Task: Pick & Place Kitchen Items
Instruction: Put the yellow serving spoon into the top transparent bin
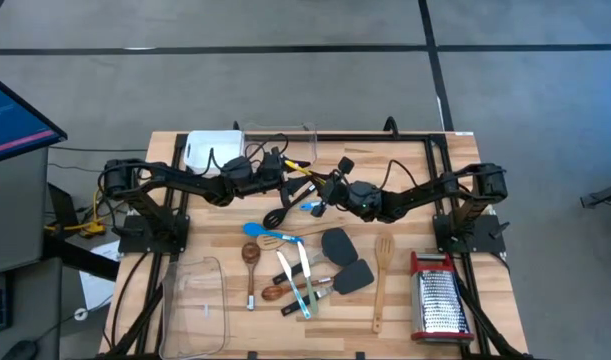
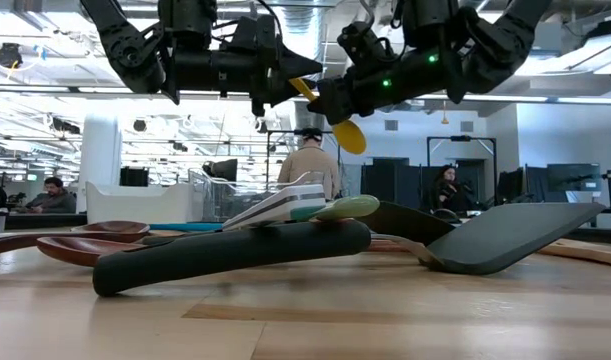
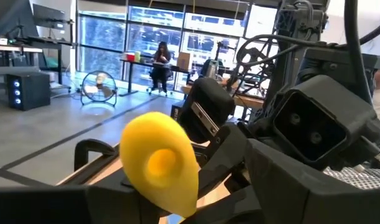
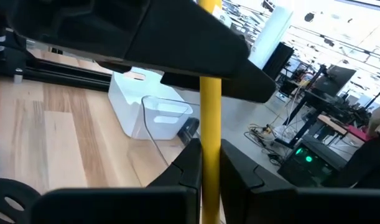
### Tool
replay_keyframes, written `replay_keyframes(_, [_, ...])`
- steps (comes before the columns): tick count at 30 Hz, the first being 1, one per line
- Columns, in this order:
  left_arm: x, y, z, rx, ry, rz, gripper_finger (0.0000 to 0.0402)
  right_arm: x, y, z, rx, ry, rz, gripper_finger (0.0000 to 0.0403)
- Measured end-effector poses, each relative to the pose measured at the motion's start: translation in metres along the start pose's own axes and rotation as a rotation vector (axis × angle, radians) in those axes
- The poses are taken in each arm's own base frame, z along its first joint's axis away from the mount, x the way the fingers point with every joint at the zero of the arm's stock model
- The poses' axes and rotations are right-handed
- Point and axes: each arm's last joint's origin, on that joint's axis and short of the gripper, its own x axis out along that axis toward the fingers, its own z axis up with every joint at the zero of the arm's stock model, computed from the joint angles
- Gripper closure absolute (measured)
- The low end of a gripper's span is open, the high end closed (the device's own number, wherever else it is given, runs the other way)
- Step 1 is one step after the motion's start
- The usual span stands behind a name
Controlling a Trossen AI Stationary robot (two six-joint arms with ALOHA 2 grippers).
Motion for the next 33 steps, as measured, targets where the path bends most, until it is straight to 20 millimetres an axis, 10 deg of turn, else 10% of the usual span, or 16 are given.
replay_keyframes(33, [0.0000,0.0005,-0.0003,0.001,0.000,0.015,0.0369,-0.0003,-0.0006,0.0018,0.035,-0.016,-0.005,0.0379])
